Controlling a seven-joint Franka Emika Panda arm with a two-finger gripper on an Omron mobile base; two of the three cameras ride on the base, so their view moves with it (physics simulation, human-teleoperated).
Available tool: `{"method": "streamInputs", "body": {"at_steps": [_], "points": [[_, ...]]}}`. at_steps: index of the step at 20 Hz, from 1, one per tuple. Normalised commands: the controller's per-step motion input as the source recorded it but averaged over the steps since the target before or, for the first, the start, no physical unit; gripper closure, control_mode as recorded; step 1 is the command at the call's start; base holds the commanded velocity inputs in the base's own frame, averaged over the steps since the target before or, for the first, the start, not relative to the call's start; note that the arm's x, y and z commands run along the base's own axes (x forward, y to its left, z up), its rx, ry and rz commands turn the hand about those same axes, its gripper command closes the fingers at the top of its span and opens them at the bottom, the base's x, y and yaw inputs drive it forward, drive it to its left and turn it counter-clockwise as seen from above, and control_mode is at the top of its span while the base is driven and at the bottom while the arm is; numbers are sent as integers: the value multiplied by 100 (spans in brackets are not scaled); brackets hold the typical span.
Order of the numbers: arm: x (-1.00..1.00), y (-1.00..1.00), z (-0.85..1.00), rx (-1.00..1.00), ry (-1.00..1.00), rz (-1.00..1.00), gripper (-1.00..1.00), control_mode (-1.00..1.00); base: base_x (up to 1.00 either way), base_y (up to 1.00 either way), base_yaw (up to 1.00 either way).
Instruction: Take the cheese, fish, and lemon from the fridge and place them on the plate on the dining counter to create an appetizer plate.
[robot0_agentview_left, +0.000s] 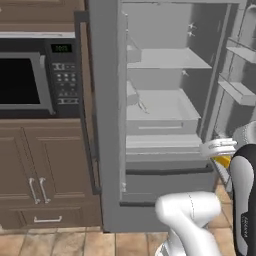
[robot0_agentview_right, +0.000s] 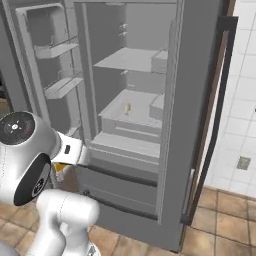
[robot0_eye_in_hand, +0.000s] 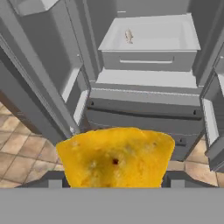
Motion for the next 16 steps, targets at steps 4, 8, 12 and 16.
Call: {"method": "streamInputs", "body": {"at_steps": [4,8,12,16], "points": [[0,0,0,0,0,0,100,100,-82,31,15],[0,0,0,0,0,0,100,100,-64,40,34],[0,0,0,0,0,0,100,100,-53,43,48],[0,0,0,0,0,0,100,100,-48,44,54]]}}
